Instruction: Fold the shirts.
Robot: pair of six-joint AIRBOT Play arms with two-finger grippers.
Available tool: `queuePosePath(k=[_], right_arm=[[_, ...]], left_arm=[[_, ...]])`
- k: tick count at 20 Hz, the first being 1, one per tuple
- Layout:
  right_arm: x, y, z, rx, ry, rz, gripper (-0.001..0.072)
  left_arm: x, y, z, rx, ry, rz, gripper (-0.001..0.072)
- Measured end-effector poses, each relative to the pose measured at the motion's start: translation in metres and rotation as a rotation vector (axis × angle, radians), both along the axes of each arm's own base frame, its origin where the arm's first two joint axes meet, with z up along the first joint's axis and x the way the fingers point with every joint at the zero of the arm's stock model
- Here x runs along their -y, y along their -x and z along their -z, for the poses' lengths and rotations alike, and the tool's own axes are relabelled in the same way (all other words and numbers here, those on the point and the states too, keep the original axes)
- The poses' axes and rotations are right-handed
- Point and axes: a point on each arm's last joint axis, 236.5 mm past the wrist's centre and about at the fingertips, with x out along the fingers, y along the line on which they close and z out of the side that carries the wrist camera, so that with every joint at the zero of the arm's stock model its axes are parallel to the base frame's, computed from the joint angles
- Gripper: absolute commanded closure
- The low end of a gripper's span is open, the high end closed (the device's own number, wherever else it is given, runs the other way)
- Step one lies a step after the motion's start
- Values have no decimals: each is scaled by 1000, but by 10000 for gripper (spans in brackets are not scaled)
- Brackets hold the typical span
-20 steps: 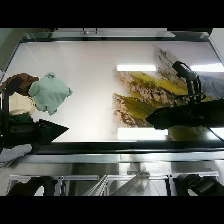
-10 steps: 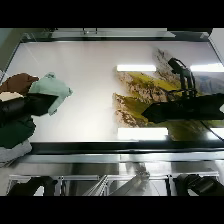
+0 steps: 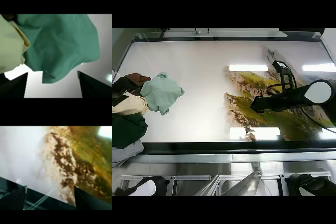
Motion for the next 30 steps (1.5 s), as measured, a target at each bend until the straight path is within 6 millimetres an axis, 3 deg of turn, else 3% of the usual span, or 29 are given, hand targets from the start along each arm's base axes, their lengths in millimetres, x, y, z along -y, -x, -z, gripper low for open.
queuePosePath(k=[4, 8, 11, 12, 13, 14, 15, 17, 19, 22, 24, 26, 27, 28, 29, 30], right_arm=[[18, -13, 19, -37, 25, 50, 68], [24, -17, 36, -80, 41, 65, 68], [25, -18, 47, -106, 47, 68, 69], [25, -18, 49, -112, 49, 69, 69], [25, -18, 50, -116, 50, 69, 69], [25, -18, 51, -120, 51, 69, 69], [25, -18, 52, -124, 52, 68, 107], [26, -15, 54, -134, 57, 59, 684], [29, -12, 53, -134, 68, 37, 693], [43, -15, 41, -104, 75, 36, 693], [61, -21, 25, -65, 72, 75, 692], [83, -25, 7, -21, 67, 131, 684], [95, -25, 0, -7, 66, 160, 607], [105, -25, -6, 2, 66, 185, 323], [113, -24, -9, 5, 67, 204, 129], [120, -21, -11, -1, 67, 221, 93]], left_arm=[[7, -47, 53, -72, 160, 64, 17], [32, -99, 77, -45, 191, 142, 17], [54, -117, 102, -71, 202, 202, 23], [62, -117, 114, -102, 206, 226, 201], [67, -115, 126, -137, 207, 251, 668], [73, -112, 135, -167, 218, 274, 707], [78, -109, 140, -194, 232, 296, 708], [93, -108, 139, -222, 262, 342, 708], [120, -112, 113, -204, 333, 404, 708], [207, -118, 7, -27, 521, 612, 707], [268, -94, -69, 91, 598, 804, 690], [319, -54, -124, 168, 631, 977, 690], [340, -31, -138, 172, 629, 1050, 691], [356, -13, -143, 165, 620, 1098, 690], [371, 5, -142, 148, 602, 1139, 684], [384, 21, -138, 126, 588, 1168, 431]])
